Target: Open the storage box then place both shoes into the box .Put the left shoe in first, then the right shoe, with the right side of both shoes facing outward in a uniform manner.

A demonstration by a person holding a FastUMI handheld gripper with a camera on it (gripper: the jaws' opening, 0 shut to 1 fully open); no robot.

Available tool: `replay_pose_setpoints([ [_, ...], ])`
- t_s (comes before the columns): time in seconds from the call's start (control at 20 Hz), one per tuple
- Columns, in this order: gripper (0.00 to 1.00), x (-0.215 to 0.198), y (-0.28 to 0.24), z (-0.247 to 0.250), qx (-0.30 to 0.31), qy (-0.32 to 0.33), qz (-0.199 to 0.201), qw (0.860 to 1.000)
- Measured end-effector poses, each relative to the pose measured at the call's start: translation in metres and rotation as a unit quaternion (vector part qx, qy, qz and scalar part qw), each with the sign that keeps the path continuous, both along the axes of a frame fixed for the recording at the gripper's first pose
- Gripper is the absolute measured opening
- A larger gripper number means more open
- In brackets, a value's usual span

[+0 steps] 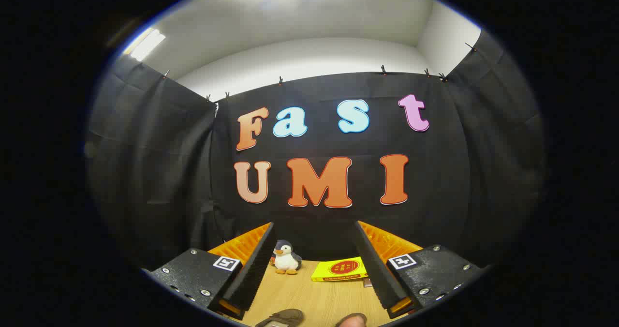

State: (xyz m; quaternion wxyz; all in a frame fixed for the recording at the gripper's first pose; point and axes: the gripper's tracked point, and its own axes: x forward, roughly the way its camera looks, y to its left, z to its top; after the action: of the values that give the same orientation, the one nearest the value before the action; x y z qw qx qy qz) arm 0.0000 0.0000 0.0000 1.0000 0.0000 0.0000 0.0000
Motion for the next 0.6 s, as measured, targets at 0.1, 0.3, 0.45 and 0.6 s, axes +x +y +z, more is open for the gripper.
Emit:
replay_pose_setpoints([
  [0.1, 0.96, -0.0007, 0.0001, -0.0013, -0.001, 0.003, 0.001, 1.000],
  [0.3, 0.96, -0.0023, 0.0000, 0.0023, -0.007, -0.005, 0.000, 1.000],
  [0.45, 0.96, -0.0015, 0.0009, 0.0027, -0.007, -0.006, 0.002, 1.000],
  [0.6, 0.96, -0.0025, 0.0014, 0.0006, -0.006, -0.004, 0.002, 1.000],
])
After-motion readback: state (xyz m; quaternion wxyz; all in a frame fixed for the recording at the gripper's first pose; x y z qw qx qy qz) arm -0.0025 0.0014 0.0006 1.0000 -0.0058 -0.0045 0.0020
